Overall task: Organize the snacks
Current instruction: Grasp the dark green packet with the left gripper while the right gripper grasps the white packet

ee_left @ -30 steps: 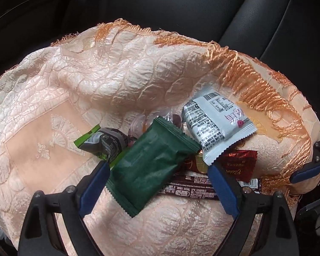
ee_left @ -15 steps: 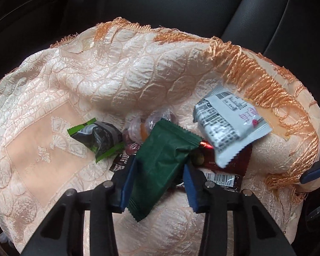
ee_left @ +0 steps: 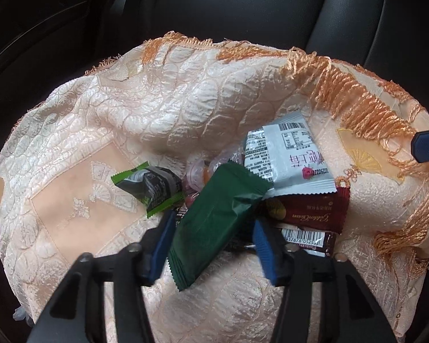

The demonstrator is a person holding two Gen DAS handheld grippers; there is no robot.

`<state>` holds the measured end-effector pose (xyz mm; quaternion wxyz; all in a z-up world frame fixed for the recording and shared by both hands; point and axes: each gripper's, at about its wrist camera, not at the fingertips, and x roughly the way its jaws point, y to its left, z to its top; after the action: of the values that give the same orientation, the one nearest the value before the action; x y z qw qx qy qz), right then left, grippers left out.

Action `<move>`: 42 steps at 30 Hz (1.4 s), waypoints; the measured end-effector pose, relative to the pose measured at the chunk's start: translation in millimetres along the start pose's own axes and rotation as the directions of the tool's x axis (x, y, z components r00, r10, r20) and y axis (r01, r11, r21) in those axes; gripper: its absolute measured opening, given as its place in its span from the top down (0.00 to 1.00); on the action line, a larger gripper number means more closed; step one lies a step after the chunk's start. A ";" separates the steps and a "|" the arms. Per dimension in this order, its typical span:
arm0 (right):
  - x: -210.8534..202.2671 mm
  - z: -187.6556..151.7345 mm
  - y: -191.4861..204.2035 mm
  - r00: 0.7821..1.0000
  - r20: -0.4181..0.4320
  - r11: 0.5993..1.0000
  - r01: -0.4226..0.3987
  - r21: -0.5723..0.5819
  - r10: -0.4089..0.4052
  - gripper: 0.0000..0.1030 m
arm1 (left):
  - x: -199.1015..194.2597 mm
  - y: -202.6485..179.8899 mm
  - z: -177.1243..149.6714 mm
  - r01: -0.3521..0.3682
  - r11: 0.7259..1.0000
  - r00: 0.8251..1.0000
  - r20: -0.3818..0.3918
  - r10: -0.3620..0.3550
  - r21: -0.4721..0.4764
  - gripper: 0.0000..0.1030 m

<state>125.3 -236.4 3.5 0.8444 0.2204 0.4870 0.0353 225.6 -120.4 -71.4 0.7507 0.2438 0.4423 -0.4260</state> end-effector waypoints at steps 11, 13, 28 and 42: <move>-0.5 -4.9 -5.6 1.000 -0.015 1.000 -0.008 0.010 0.008 0.64 | 19.4 18.7 13.7 0.056 0.998 0.998 0.006 -0.056 0.001 0.45; -1.7 -5.6 -4.2 1.000 -0.008 1.000 -0.009 0.003 0.009 0.64 | 21.9 14.5 13.0 0.010 0.999 1.000 -0.010 -0.009 0.040 0.75; 43.3 31.0 -13.0 0.994 -0.093 0.994 0.059 0.089 -0.051 0.64 | -33.8 1.4 -19.0 -0.152 0.988 0.988 0.024 0.151 0.035 0.85; 101.1 78.5 -5.4 0.955 -0.186 0.965 0.248 0.083 -0.229 0.48 | -35.7 5.2 -24.6 -0.115 0.992 0.991 0.063 0.118 -0.050 0.84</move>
<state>243.1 -240.0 -46.6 0.7837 0.2002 0.5834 -0.0737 210.1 -84.3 -52.4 0.7939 0.2376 0.4119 -0.3789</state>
